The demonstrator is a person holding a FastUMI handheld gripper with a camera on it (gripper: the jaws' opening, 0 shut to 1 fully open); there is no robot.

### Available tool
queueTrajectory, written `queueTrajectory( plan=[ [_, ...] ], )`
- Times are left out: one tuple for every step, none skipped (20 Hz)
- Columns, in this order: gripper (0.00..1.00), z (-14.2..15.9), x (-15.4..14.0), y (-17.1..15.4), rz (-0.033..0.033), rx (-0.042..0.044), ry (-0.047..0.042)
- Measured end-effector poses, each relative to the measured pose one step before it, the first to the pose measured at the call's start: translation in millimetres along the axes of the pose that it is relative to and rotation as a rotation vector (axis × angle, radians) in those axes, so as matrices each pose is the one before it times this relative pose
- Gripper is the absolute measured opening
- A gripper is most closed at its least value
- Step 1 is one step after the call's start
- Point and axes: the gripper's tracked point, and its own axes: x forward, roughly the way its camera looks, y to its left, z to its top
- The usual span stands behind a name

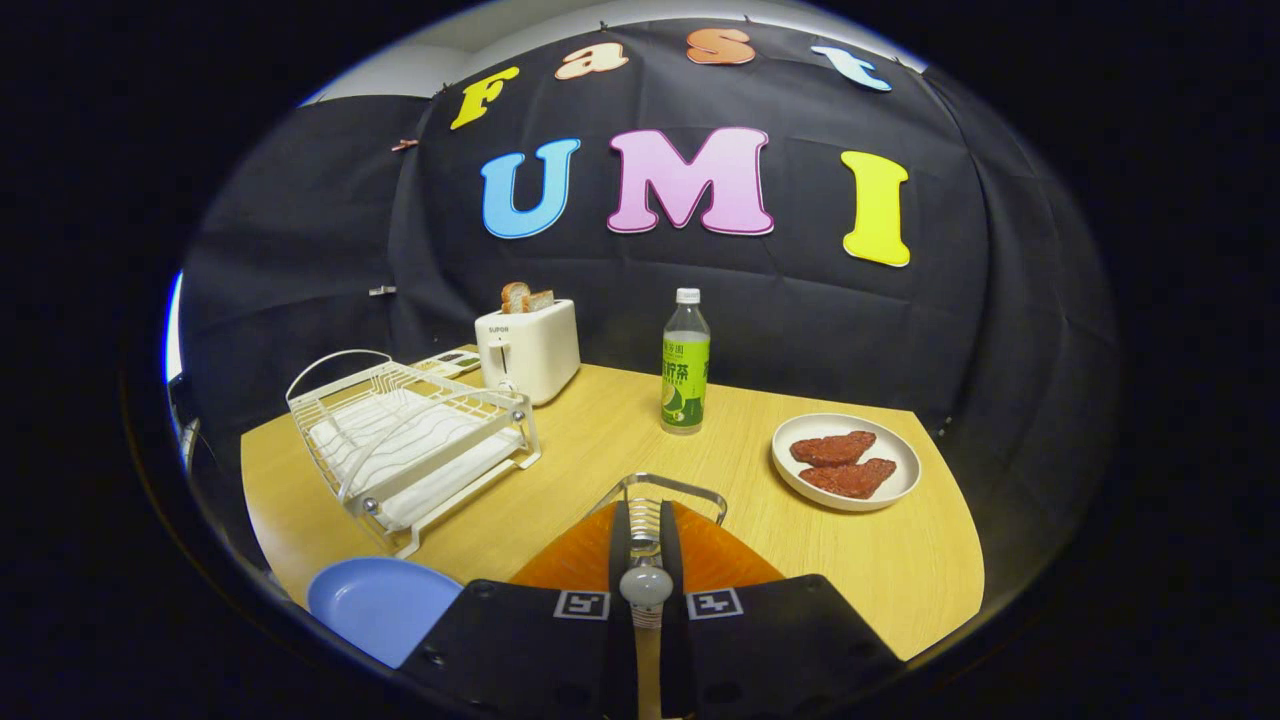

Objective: Take the plate from the dish rack, then take the spoon from the basket and place it into the plate.

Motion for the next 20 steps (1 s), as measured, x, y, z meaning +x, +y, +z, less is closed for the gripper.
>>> queueTrajectory(
  plan=[
    [0.13,7.56,-2.95,-2.17,-0.00100,-0.00333,-0.00312],
    [0.13,8.09,-4.35,-2.16,-0.00169,-0.00656,-0.00229],
    [0.13,7.13,-5.72,-1.34,0.00363,-0.00679,-0.00247],
    [0.13,7.24,-6.78,-0.78,0.00204,-0.00483,-0.00176],
    [0.13,6.16,-7.16,-0.90,0.00408,-0.00720,-0.00228],
    [0.13,5.85,-7.33,0.23,0.00390,-0.01244,-0.00378],
    [0.13,7.50,-8.37,1.66,0.01074,-0.00793,-0.00952],
    [0.13,7.51,-8.60,5.17,0.01619,-0.00116,-0.00598],
    [0.13,4.70,-7.81,5.67,0.01349,-0.00172,-0.00396],
    [0.13,3.78,-6.69,7.42,0.01952,0.00090,-0.00050],
    [0.13,3.59,-6.63,8.63,0.01635,0.00291,-0.00280],
    [0.13,2.49,-5.72,10.57,0.02077,0.00473,-0.00442],
    [0.13,-0.39,-4.33,11.90,0.02311,0.00650,0.00235],
    [0.13,-3.09,-3.36,13.85,0.02940,0.00698,0.00562],
    [0.13,-5.59,-0.96,16.12,0.03320,0.00851,0.01220],
    [0.13,-5.90,-0.70,15.35,0.03374,0.00386,0.01366],
    [0.13,-6.55,1.61,15.11,0.03151,0.00222,0.01263],
    [0.13,-7.40,2.53,12.68,0.02855,0.00478,0.01680],
    [0.13,-7.56,2.99,11.95,0.02518,0.01014,0.01350],
    [0.13,-4.56,5.70,10.30,0.02330,0.00692,0.00654]
  ],
)
